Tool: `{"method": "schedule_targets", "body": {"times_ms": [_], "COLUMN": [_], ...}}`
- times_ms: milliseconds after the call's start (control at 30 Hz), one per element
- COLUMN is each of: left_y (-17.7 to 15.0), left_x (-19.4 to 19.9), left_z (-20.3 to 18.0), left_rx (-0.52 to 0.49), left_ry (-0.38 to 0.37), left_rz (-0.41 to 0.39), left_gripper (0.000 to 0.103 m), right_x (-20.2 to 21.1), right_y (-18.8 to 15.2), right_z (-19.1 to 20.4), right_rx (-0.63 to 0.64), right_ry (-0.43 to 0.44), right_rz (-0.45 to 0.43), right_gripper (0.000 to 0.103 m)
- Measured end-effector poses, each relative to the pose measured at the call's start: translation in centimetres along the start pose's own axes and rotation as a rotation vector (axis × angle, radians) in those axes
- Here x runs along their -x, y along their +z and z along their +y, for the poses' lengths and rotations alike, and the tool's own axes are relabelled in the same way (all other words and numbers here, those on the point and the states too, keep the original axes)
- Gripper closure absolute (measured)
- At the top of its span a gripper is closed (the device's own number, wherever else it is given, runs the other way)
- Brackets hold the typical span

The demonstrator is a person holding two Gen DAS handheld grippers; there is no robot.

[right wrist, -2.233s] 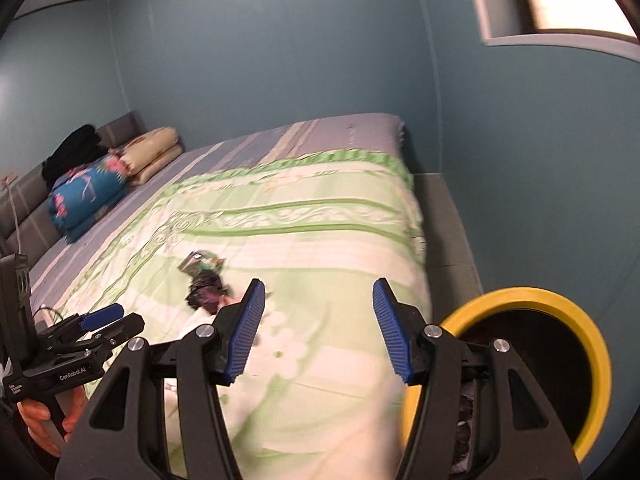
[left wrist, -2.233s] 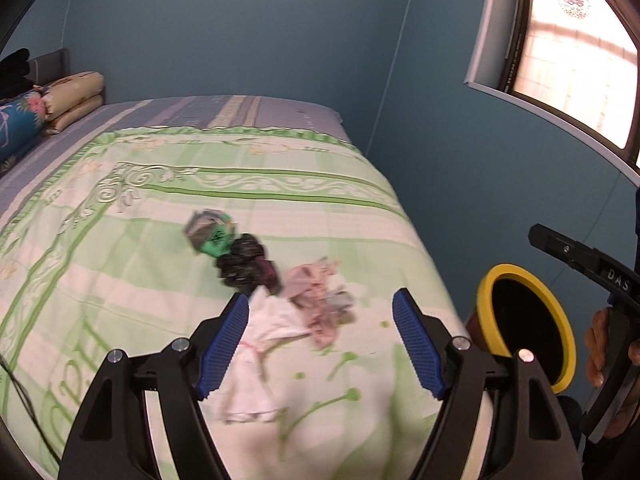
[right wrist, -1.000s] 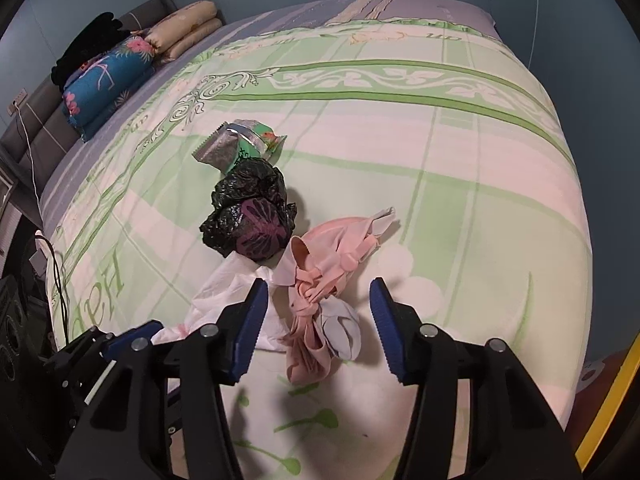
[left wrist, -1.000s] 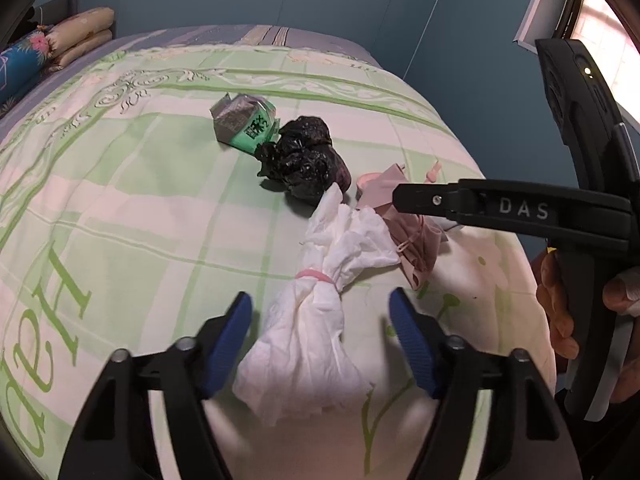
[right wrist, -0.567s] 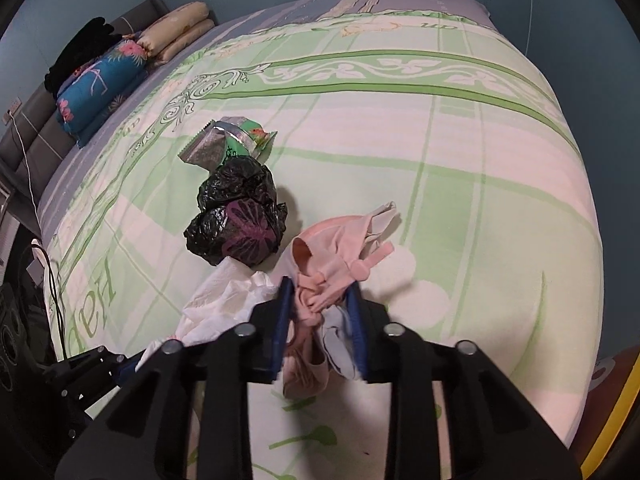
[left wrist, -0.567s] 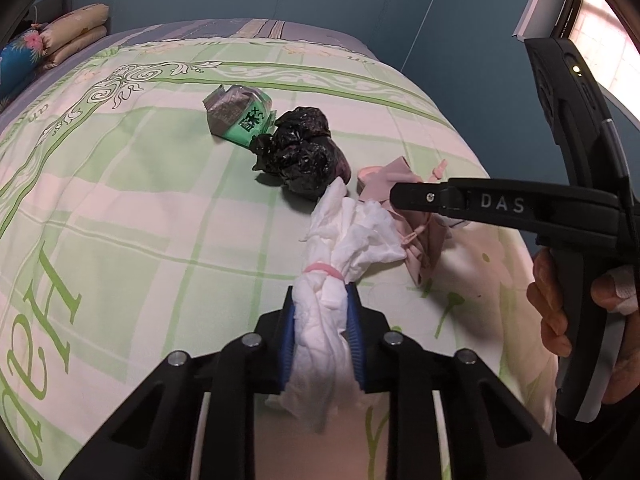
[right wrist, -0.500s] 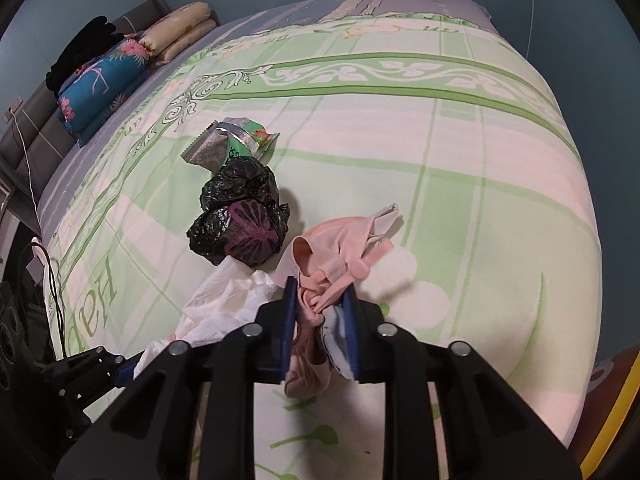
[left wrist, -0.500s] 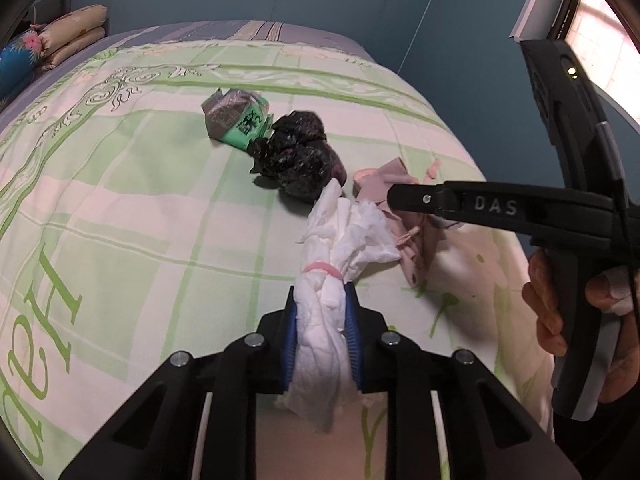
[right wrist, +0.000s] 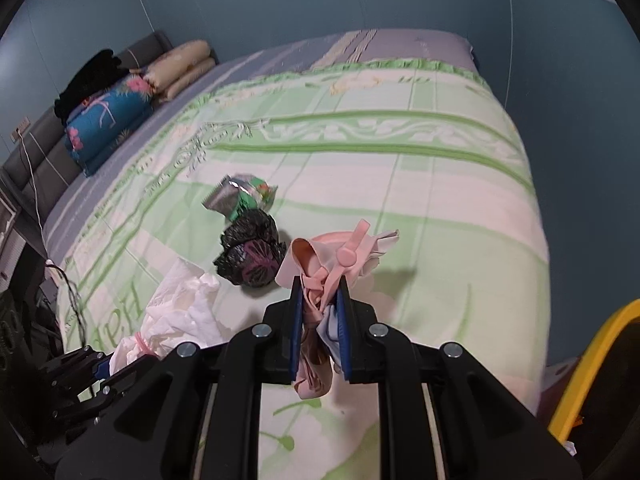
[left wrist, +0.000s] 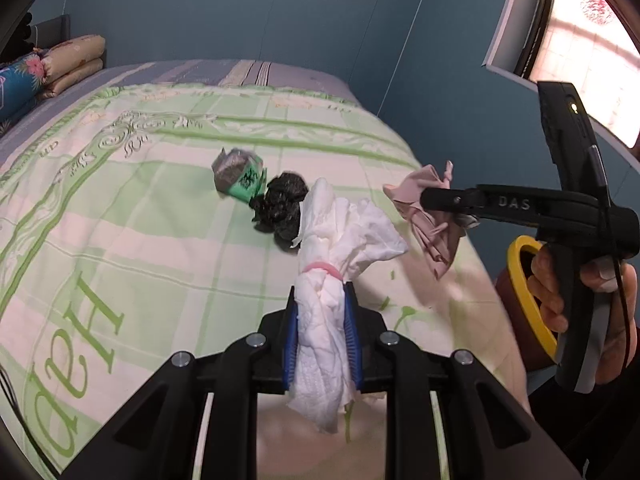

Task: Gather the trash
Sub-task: 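Lift and carry the white tissue and pink cloth over the yellow bin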

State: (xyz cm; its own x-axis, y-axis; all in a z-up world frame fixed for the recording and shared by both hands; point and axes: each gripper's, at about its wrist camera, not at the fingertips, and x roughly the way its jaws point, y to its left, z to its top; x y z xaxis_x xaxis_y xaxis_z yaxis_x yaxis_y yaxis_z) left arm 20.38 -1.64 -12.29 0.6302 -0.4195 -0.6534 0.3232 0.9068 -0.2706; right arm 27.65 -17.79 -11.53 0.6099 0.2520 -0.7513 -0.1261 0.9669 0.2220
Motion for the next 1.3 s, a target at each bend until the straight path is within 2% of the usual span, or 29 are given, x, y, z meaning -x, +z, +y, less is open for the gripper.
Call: {"method": "schedule_targets", "body": {"times_ms": [467, 700, 967, 1300], "left_y": [1.7, 2.6, 3.2, 3.5], "left_x": [8.2, 11.1, 12.3, 12.2], "left_z": [-4.6, -8.4, -13.4, -18.4], "left_rx": [-0.065, -0.118, -0.196, -0.256], "left_ry": [-0.044, -0.080, -0.126, -0.183], "left_rz": [-0.176, -0.226, -0.261, -0.266], "left_gripper": [0.084, 0.084, 0.084, 0.084], "right_x": [12.4, 17.8, 22.1, 26.5], "right_y": [-2.7, -4.7, -6.6, -8.5], "right_z": [-1.1, -3.1, -5.5, -9.2], "right_rx": [-0.001, -0.032, -0.069, -0.121], "right_ry": [0.035, 0.031, 0.007, -0.045], "right_rz": [-0.187, -0.280, -0.365, -0.447], "right_gripper": [0.089, 0.089, 0.089, 0.089]}}
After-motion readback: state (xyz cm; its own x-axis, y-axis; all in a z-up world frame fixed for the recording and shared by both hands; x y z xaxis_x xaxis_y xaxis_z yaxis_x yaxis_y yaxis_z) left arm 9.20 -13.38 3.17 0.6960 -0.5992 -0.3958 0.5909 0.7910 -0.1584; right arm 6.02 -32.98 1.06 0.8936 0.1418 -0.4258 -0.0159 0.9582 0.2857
